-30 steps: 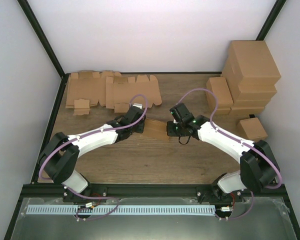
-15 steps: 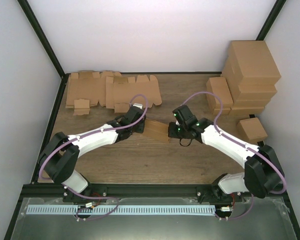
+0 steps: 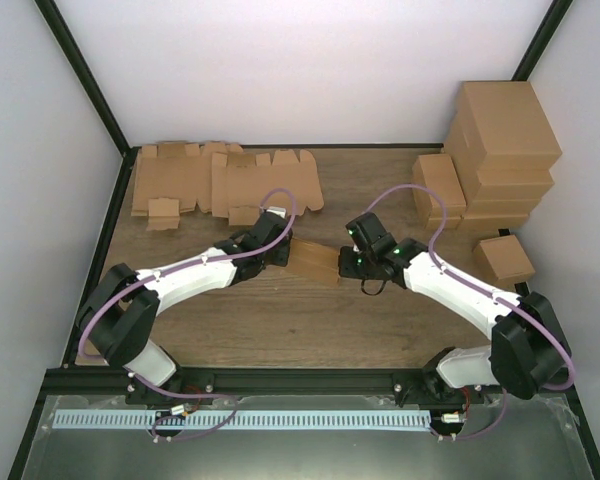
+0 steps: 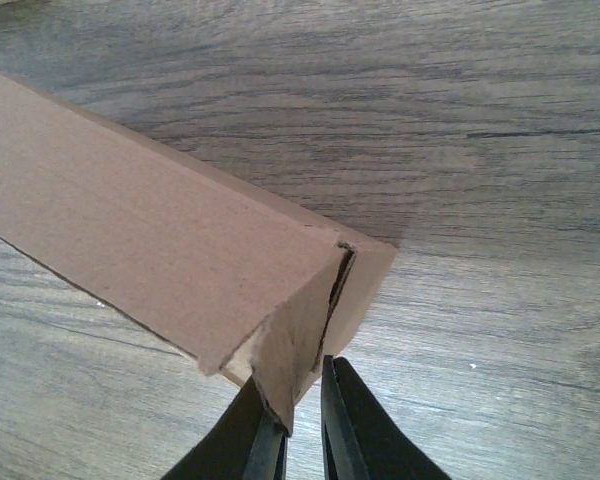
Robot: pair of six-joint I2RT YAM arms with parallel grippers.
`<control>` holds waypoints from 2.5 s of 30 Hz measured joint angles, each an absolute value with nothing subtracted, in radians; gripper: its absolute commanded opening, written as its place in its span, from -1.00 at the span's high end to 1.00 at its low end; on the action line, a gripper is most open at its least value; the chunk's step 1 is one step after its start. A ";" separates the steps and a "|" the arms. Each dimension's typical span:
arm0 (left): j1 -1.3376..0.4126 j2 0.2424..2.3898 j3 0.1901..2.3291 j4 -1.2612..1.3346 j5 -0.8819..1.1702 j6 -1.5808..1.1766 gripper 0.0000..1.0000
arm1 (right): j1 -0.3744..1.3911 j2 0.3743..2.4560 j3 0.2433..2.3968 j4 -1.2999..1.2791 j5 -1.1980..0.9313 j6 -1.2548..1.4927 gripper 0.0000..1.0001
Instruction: Fold the paper box
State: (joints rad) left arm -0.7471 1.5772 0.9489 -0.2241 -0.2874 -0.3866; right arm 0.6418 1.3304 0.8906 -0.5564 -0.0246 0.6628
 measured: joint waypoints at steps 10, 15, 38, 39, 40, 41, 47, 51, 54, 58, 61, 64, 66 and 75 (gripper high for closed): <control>-0.747 1.582 0.960 -0.237 -0.286 -0.386 0.65 | 0.642 1.323 0.888 -0.599 0.036 0.642 0.60; -0.747 1.582 0.961 -0.240 -0.286 -0.386 0.65 | 0.641 1.323 0.888 -0.609 0.045 0.630 0.25; -0.747 1.583 0.963 -0.243 -0.285 -0.386 0.65 | 0.641 1.357 0.912 -0.565 0.079 0.439 0.87; -0.747 1.583 0.963 -0.244 -0.285 -0.386 0.65 | 0.641 1.357 0.912 -0.562 0.077 0.436 0.92; -0.747 1.583 0.963 -0.243 -0.285 -0.386 0.65 | 0.641 1.357 0.912 -0.559 0.072 0.437 0.97; -0.747 1.583 0.963 -0.243 -0.284 -0.386 0.65 | 0.641 1.357 0.912 -0.557 0.066 0.440 0.98; -0.747 1.585 0.966 -0.243 -0.283 -0.387 0.65 | 0.636 1.357 0.926 -0.577 0.036 0.490 0.99; -0.748 1.586 0.966 -0.242 -0.283 -0.387 0.65 | 0.619 1.362 0.941 -0.595 -0.017 0.542 0.99; -0.749 1.587 0.966 -0.242 -0.284 -0.387 0.65 | 0.608 1.368 0.950 -0.603 -0.052 0.584 0.99; -0.749 1.587 0.966 -0.242 -0.286 -0.389 0.65 | 0.599 1.396 0.988 -0.629 -0.075 0.648 0.99; -0.749 1.589 0.967 -0.241 -0.288 -0.389 0.65 | 0.596 1.413 1.003 -0.641 -0.083 0.697 0.99; -0.749 1.589 0.967 -0.241 -0.289 -0.389 0.65 | 0.596 1.413 1.004 -0.641 -0.089 0.737 0.99; -0.749 1.592 0.970 -0.241 -0.291 -0.389 0.65 | 0.596 1.413 1.004 -0.639 -0.093 0.763 0.99; -0.749 1.593 0.971 -0.241 -0.295 -0.389 0.65 | 0.593 1.407 0.998 -0.624 -0.112 0.831 0.99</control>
